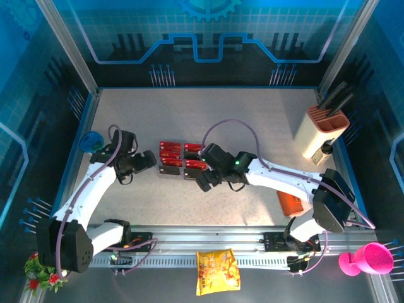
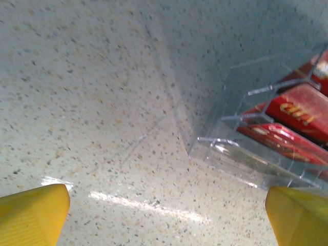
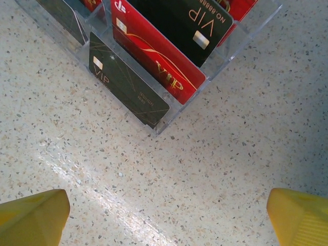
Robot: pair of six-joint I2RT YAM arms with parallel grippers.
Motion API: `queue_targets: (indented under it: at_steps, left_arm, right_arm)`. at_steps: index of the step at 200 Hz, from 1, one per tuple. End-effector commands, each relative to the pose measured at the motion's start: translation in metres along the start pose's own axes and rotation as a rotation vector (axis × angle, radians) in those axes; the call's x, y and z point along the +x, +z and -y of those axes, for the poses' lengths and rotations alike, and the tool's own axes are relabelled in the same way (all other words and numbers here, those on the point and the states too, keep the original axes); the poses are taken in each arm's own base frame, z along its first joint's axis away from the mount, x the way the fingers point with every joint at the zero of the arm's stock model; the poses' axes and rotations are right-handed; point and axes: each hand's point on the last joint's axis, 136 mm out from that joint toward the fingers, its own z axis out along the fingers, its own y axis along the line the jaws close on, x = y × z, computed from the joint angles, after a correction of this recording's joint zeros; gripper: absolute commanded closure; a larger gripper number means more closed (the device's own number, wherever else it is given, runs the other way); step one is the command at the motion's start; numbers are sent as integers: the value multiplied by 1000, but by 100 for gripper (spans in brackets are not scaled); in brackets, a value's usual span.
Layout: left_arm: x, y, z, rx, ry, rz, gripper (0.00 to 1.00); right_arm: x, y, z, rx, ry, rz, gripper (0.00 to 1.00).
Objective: Put the credit cards into the card holder
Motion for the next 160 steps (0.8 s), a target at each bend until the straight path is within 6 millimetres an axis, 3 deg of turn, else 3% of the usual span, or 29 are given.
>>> queue_targets:
  at_steps: [1,28,62,111,160]
  left_arm:
    - [25,7,-7,-56,14,-68,1]
    - [41,12,-9,-78,22,-95,1]
    - [50,14,-19,-136,13,-95,1]
    - [47,16,-28,-203,23,-63,1]
    - [42,26,-30,-246,49,-61,1]
  right_arm:
    - [-5,0,-1,23,15,-7,0]
    - [-4,7,-2,30,40,-25,0]
    - [12,28,-8,22,21,-118,0]
    - [23,46,-12,4,29,-175,0]
    - [24,59,-3,24,73,-190,0]
